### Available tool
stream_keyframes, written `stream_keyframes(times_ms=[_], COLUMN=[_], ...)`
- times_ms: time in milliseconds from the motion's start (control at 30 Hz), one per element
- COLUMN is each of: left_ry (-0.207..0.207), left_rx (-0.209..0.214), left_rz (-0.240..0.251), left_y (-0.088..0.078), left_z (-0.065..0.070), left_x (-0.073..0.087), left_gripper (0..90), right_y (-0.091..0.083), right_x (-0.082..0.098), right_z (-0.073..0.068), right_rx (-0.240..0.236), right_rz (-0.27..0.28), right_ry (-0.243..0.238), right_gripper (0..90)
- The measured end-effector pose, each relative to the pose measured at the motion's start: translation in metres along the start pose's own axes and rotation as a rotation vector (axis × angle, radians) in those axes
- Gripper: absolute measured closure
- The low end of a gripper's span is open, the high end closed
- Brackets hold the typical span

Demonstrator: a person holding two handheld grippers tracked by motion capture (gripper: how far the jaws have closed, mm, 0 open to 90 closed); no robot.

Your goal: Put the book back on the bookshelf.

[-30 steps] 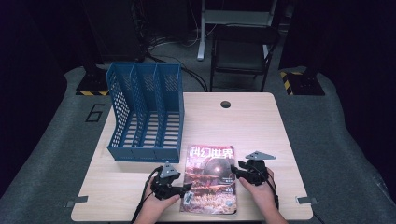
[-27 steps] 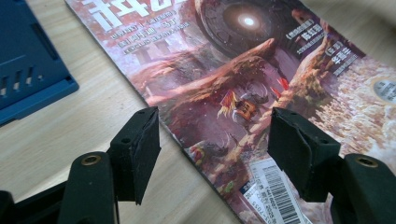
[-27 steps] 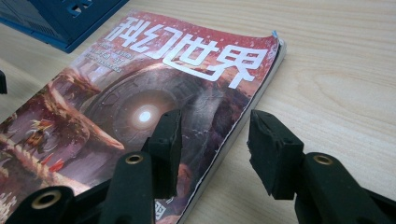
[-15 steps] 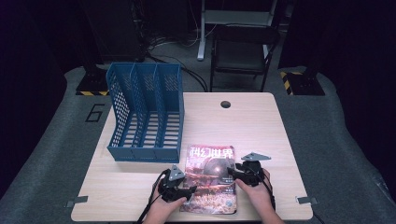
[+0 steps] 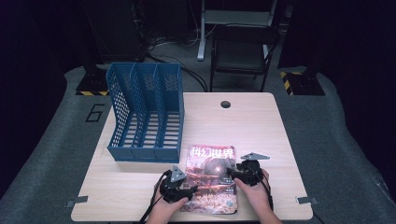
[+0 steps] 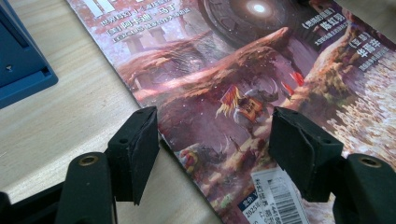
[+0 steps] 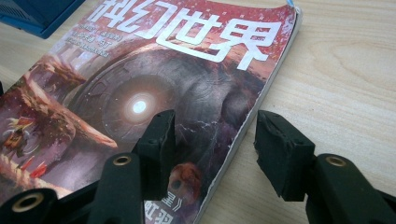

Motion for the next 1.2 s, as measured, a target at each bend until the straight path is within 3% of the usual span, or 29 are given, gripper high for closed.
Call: stream_keyframes(times_ms=[67, 233, 400, 633, 733, 867, 1200], left_ry=[-0.023, -0.014, -0.007, -0.010, -0.005, -0.008, -0.012], left_rx=[-0.013, -0.027, -0.023, -0.028, -0.022, -0.022, -0.023], left_rz=[0.007, 0.018, 0.014, 0.028, 0.022, 0.029, 0.054], left_y=[0.001, 0.004, 0.003, 0.004, 0.003, 0.003, 0.004], left_z=[0.002, 0.003, 0.004, 0.006, 0.006, 0.006, 0.006], left_x=[-0.001, -0.003, -0.002, -0.001, -0.001, -0.001, 0.001], left_gripper=[31.0, 30.6, 30.9, 31.0, 31.0, 31.1, 31.2], right_y=[0.000, 0.000, -0.002, -0.007, -0.007, -0.007, -0.003], right_x=[0.000, -0.001, 0.001, 0.005, 0.003, 0.002, 0.000], right_z=[-0.001, -0.001, -0.001, -0.004, -0.002, 0.003, 0.005], right_rx=[-0.005, -0.001, -0.033, -0.022, 0.009, 0.028, 0.027], right_rz=[0.002, 0.004, -0.006, -0.022, -0.003, 0.003, 0.000], right_ry=[0.009, 0.010, 0.062, 0.083, 0.064, 0.083, 0.105], right_gripper=[47.6, 47.9, 50.6, 53.8, 50.3, 48.6, 47.5])
Point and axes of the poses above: each handheld gripper's, and its own axes: y roughly forward along the jaws, x roughly out of its underside, z roughly to its right, the point moved 7 cm from there along y, roughly forward along the jaws, and after that the axes turned 12 degrees about -z, right-handed, at the moved point
